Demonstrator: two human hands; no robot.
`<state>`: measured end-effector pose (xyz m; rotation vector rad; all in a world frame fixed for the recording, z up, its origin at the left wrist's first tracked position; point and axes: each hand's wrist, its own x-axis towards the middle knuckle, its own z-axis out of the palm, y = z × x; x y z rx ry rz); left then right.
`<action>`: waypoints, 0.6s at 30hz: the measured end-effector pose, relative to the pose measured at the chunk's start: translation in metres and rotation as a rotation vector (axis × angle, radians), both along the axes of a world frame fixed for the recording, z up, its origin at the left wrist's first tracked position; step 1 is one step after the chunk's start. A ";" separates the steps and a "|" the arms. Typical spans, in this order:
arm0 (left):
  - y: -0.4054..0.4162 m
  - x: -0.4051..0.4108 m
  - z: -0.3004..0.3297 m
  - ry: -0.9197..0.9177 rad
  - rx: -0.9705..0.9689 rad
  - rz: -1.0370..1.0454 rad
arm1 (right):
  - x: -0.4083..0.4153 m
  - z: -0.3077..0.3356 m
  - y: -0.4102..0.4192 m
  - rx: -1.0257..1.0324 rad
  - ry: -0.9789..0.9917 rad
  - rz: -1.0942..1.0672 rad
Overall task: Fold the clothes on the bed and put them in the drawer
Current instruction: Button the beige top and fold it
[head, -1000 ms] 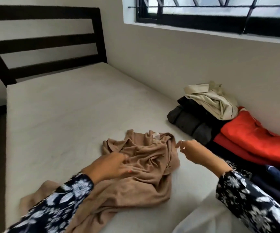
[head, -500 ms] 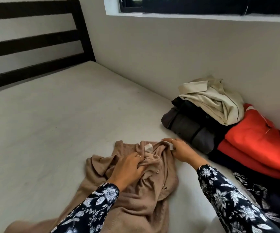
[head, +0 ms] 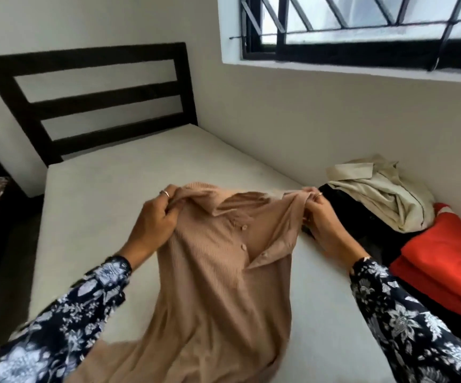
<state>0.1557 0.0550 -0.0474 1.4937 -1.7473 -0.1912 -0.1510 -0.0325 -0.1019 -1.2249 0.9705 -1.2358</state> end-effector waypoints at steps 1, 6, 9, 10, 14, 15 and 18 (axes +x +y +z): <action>0.002 0.010 0.019 -0.048 -0.037 0.002 | 0.006 0.022 0.001 -0.030 -0.006 0.009; 0.005 0.044 0.127 -0.239 -0.260 0.032 | 0.023 0.134 -0.001 -0.340 0.257 -0.104; 0.007 0.060 0.194 -0.243 -0.332 0.086 | 0.026 0.211 0.005 -0.635 0.579 -0.201; 0.012 0.066 0.219 -0.222 -0.345 0.107 | 0.028 0.239 0.008 -0.735 0.710 -0.232; 0.041 0.092 0.302 -0.100 -0.392 0.170 | 0.034 0.342 0.032 -1.006 1.043 -0.422; 0.049 0.095 0.319 -0.085 -0.398 0.178 | 0.036 0.363 0.041 -1.051 1.047 -0.461; 0.074 0.101 0.358 -0.055 -0.409 0.168 | 0.041 0.414 0.066 -1.161 0.998 -0.552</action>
